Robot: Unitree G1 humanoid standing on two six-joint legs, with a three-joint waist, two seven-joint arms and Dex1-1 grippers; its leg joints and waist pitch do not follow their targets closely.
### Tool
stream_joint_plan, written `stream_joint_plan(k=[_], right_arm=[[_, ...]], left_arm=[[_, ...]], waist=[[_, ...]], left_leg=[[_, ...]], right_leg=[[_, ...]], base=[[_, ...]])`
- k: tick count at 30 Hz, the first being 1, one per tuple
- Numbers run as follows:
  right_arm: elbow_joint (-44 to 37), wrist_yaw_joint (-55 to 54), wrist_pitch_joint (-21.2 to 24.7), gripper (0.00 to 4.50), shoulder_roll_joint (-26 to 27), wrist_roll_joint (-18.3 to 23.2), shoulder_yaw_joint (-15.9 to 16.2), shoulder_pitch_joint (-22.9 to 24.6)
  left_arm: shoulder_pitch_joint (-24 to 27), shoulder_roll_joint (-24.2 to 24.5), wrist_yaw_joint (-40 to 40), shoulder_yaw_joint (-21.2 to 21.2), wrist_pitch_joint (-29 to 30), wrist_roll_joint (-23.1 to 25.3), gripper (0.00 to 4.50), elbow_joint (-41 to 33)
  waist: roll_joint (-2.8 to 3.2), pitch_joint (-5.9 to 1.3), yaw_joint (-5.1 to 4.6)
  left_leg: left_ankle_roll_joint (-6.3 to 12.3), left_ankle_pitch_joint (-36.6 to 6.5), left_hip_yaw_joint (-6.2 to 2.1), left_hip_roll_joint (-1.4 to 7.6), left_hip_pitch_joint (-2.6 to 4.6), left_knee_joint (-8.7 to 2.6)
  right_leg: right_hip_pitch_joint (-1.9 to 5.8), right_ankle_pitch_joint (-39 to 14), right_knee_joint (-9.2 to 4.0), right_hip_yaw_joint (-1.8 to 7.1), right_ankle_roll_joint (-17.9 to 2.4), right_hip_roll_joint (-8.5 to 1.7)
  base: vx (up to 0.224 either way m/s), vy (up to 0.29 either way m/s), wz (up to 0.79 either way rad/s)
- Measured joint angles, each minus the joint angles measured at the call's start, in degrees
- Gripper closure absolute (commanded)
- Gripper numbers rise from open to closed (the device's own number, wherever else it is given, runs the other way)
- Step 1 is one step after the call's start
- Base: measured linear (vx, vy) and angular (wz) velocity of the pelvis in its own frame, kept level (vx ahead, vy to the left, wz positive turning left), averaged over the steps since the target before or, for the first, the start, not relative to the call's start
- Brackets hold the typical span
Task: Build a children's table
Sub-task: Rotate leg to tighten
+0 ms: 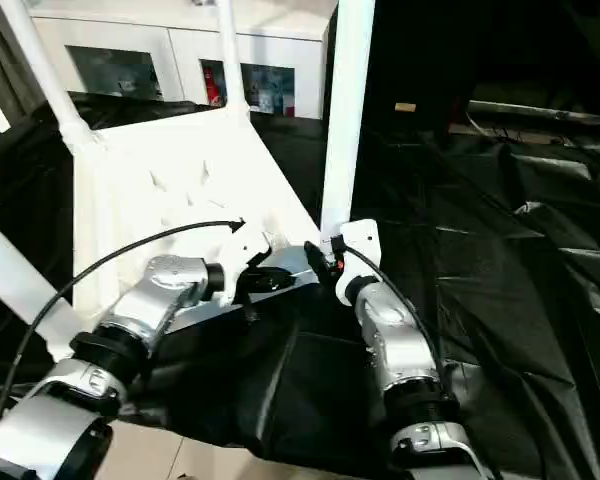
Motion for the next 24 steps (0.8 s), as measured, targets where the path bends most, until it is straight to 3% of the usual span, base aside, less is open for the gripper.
stream_joint_plan(k=[4,7,10,16,24], right_arm=[[-1.9,10.25,-0.57,1.22,-4.43,1.0,2.74,1.55],[-3.66,18.75,-0.44,1.22,-8.24,2.63,4.54,2.21],[-6.78,27.56,0.88,1.22,-11.82,4.68,6.63,3.68],[-10.51,35.69,2.69,1.22,-14.63,6.3,9.08,4.67],[-10.08,36.88,2.9,1.7,-14.93,6.71,9.34,4.46]], left_arm=[[1.28,2.71,-4.8,-0.02,-0.97,-0.91,4.5,-1.71],[1.6,4.64,-9.81,-0.31,-2.16,-2.0,4.5,-2.02],[1.94,7.52,-16.68,-1.39,-2.87,-3.35,4.5,-2.72],[2.53,10.26,-24.03,-2.5,-1.93,-4.76,4.5,-4.33],[2.5,10.54,-24.25,-2.55,-2.4,-4.89,4.5,-4.23]], waist=[[0.07,0.02,0.0],[0.62,0.22,0.08],[0.65,0.24,0.58],[0.64,0.25,1.71],[0.39,0.3,2.01]], left_leg=[[0.0,0.0,-0.03,0.04,-0.06,-0.04],[0.01,0.01,-0.05,0.04,-0.34,0.12],[0.19,0.09,-0.05,0.07,-0.52,0.15],[0.45,0.11,-0.01,0.1,-0.64,0.26],[0.45,0.11,-0.01,0.1,-0.65,0.35]], right_leg=[[-0.06,-0.02,-0.03,-0.03,0.02,0.05],[-0.13,-0.02,-0.08,-0.05,0.02,0.03],[-0.19,-0.07,-0.12,-0.11,-0.04,0.03],[-0.53,-0.13,-0.06,-0.13,-0.15,0.02],[-0.53,-0.13,0.0,-0.11,-0.15,0.0]], base=[[0.0,0.0,0.0],[0.0,0.0,0.0],[0.0,0.0,0.0],[0.0,0.0,0.0],[0.0,0.0,0.0]])
